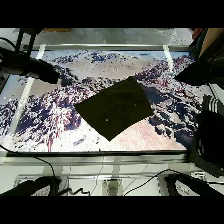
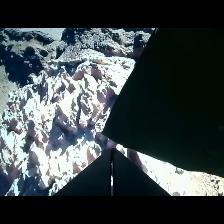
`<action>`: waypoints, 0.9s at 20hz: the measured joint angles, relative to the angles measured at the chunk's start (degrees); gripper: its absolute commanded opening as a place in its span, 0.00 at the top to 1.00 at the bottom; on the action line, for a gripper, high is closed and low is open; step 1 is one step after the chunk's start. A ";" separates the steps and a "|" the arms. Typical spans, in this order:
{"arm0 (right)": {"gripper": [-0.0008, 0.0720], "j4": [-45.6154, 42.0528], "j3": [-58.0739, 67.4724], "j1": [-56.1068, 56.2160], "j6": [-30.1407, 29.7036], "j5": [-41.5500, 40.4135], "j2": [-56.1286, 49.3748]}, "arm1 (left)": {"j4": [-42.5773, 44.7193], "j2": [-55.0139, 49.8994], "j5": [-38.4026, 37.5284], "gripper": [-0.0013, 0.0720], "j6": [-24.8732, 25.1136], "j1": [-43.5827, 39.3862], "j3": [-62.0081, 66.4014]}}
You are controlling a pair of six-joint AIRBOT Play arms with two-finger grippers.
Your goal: Fold the clothes and pants, and hang the long-sleeved shirts on hangers.
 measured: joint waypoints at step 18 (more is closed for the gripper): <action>0.96 -0.02 0.00 0.00 0.00 -3.63 -0.02 | 0.00 0.00 0.00 0.97 0.00 0.00 0.00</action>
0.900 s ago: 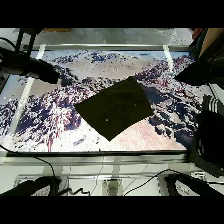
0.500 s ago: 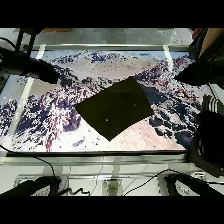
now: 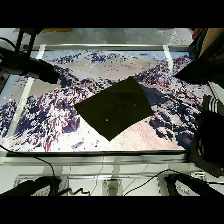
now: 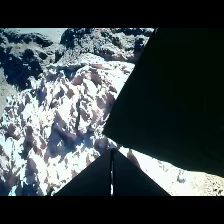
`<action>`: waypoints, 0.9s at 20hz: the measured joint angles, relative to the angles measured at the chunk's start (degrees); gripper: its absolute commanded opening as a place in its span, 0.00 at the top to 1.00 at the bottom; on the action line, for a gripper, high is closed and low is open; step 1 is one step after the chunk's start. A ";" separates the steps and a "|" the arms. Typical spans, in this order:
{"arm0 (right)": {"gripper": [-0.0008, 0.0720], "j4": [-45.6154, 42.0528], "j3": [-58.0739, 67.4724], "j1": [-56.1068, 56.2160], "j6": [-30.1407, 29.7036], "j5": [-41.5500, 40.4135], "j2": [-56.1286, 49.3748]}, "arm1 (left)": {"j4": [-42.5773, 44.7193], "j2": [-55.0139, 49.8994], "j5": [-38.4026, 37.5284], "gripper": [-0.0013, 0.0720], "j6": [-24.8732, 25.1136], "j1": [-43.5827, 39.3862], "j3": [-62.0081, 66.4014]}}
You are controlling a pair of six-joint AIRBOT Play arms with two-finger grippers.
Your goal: Fold the clothes and pants, and hang the long-sleeved shirts on hangers.
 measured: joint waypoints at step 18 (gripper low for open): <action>0.37 10.56 -55.08 22.38 -6.03 -24.06 5.88 | -1.31 -3.85 0.55 0.08 -3.50 0.02 -0.04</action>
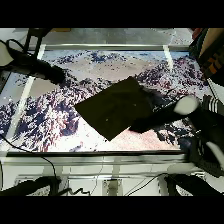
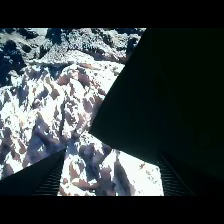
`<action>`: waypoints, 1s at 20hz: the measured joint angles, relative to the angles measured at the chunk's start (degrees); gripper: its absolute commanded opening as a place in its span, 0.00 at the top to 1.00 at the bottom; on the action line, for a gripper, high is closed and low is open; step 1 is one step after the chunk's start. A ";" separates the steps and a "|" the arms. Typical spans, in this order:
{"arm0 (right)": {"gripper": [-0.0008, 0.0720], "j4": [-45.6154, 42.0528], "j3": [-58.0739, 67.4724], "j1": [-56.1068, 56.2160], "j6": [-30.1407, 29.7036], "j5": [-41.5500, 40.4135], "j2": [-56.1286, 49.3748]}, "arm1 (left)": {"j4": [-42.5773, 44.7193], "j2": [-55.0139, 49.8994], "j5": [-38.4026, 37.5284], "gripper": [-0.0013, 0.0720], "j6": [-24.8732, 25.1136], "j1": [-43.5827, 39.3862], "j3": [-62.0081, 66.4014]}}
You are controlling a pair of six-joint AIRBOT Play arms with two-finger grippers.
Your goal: Fold the clothes and pants, and hang the long-sleeved shirts on hangers.
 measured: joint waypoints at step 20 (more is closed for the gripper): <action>0.55 27.26 -10.69 9.53 21.16 -31.87 -24.63 | -0.42 -5.53 8.83 0.12 -0.98 5.42 -0.02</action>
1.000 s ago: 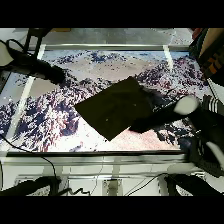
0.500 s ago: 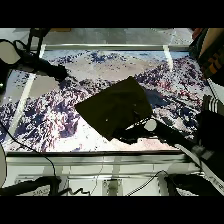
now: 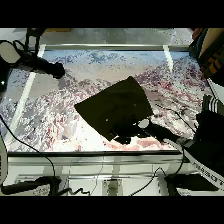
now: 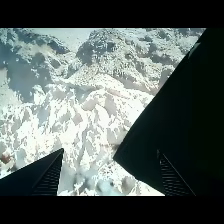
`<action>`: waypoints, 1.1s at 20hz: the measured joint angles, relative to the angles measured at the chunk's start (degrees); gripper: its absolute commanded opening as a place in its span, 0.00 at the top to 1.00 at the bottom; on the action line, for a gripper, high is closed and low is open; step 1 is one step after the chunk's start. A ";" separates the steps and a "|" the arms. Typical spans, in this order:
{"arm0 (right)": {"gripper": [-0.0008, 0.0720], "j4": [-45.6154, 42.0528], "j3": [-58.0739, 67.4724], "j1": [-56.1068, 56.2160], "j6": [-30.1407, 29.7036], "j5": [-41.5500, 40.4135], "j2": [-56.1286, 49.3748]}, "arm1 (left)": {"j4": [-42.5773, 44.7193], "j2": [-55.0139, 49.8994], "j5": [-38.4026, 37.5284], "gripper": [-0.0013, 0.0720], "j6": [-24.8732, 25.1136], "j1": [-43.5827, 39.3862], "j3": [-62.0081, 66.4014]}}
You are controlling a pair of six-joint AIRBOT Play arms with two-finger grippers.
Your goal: Fold the clothes and pants, and hang the long-sleeved shirts on hangers.
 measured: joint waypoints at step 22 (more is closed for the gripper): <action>0.96 -30.56 -1.55 -8.59 -15.98 23.54 19.76 | -32.41 2.08 4.33 0.21 9.64 6.34 -50.99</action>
